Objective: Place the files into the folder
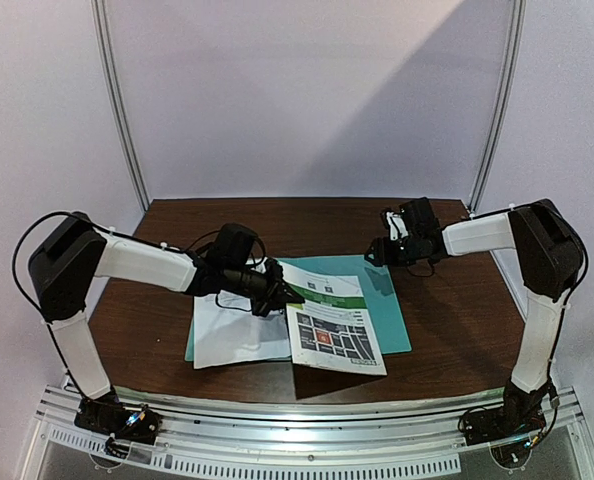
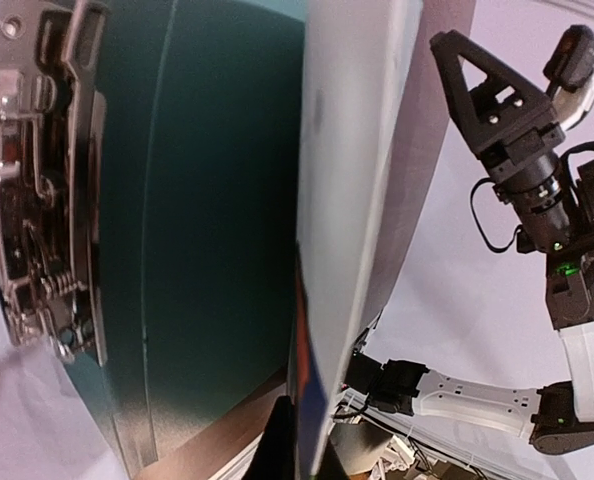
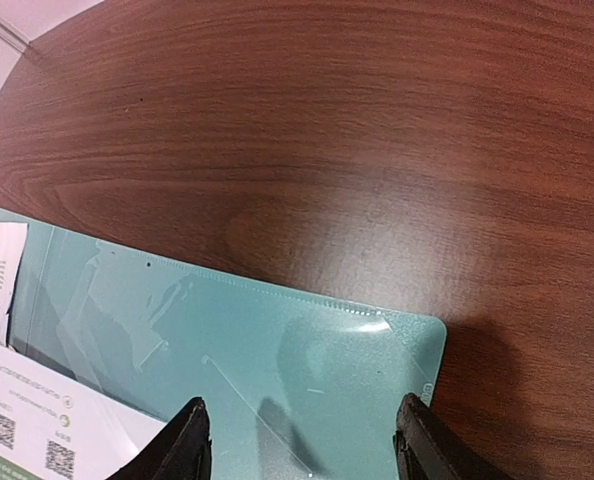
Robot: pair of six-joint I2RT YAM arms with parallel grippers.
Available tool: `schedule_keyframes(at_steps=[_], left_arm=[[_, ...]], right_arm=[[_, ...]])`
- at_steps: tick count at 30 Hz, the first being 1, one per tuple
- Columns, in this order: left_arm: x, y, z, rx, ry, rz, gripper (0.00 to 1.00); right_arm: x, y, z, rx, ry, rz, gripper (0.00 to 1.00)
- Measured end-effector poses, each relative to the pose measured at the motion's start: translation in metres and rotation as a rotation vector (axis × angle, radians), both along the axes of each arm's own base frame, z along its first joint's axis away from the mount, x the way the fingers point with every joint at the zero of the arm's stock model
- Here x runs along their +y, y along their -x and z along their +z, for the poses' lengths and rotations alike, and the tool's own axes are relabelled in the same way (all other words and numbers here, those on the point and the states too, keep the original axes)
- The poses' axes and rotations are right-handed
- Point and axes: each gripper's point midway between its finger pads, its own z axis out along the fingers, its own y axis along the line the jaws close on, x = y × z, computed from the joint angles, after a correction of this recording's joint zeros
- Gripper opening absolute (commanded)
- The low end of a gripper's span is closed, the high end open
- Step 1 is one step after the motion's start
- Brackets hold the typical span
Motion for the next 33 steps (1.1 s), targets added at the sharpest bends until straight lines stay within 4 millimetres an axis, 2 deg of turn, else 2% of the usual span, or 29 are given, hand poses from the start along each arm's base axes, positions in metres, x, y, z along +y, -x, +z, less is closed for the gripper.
schedule_keyframes(at_steps=[9, 13, 19, 26, 29, 33], left_arm=[[-0.007, -0.007, -0.029, 0.010, -0.035, -0.025, 0.00], [-0.011, -0.012, -0.024, -0.031, -0.043, -0.048, 0.00], [-0.014, -0.018, -0.024, -0.069, -0.062, -0.076, 0.00], [-0.020, -0.031, -0.030, -0.100, -0.096, -0.087, 0.00], [-0.024, -0.037, -0.031, -0.116, -0.098, -0.090, 0.00], [-0.028, -0.043, -0.038, -0.126, -0.107, -0.100, 0.00]], right_arm=[[0.000, -0.002, -0.006, 0.018, -0.018, 0.009, 0.65], [-0.006, -0.008, -0.005, 0.015, -0.021, -0.005, 0.65], [-0.014, -0.028, 0.002, -0.020, -0.031, -0.028, 0.65], [-0.003, -0.052, -0.002, -0.037, -0.051, 0.003, 0.64], [0.005, -0.050, -0.015, -0.009, -0.071, 0.048, 0.63], [0.012, -0.049, -0.014, -0.003, -0.093, 0.083, 0.62]])
